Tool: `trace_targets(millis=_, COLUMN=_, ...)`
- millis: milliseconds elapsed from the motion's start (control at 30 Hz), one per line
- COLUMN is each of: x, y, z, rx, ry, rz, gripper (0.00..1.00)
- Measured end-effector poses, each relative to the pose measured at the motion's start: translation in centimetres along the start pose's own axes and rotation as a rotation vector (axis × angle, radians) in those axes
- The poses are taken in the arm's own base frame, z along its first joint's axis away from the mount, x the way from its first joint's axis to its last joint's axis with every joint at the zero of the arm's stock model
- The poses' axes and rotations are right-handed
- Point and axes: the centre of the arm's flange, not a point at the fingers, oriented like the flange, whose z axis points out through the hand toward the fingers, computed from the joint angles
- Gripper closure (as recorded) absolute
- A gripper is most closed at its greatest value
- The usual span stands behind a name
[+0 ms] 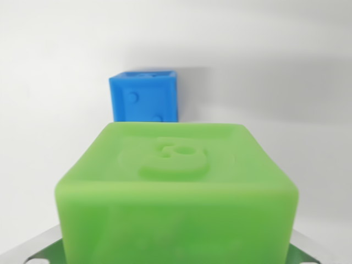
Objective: Stack cube
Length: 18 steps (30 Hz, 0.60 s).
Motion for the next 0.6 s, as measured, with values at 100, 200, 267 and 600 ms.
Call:
trace_targets(millis=100, x=-0.2, y=-0.5, z=-0.3, rx=0.001, ry=0.001, rz=0.001, gripper=1.0)
trace_targets(millis=200, x=-0.4, y=-0.9, z=-0.6, rx=0.0, ry=0.0, rz=0.002, gripper=1.0)
trace_targets(millis=267, x=-0.5, y=-1.2, z=-0.8, rx=0.0, ry=0.0, rz=0.003, gripper=1.0)
trace_targets(millis=600, x=-1.2, y=-2.6, z=-1.8, rx=0.001, ry=0.0, rz=0.005, gripper=1.0)
